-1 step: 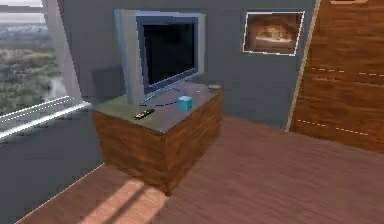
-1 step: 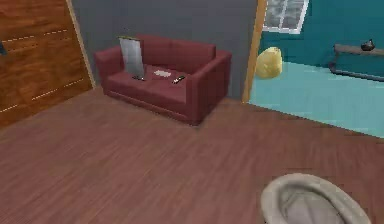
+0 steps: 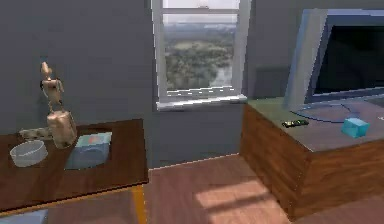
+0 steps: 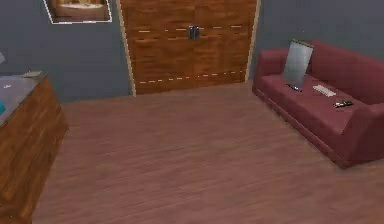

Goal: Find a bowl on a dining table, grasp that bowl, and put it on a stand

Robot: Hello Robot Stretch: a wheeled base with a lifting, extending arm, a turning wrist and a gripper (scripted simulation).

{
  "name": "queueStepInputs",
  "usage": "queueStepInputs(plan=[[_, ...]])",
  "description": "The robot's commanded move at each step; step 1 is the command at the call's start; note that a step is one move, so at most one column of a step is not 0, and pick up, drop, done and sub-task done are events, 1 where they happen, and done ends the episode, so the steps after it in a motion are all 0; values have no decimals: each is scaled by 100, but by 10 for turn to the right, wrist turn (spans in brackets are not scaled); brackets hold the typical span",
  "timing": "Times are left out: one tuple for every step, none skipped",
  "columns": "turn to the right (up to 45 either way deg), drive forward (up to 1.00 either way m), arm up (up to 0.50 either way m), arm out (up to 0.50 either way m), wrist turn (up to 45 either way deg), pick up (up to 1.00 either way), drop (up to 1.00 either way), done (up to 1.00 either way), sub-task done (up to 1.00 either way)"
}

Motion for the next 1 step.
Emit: queueStepInputs(plan=[[-150, 0, 0, 0, 0, 0, 0, 0, 0]])
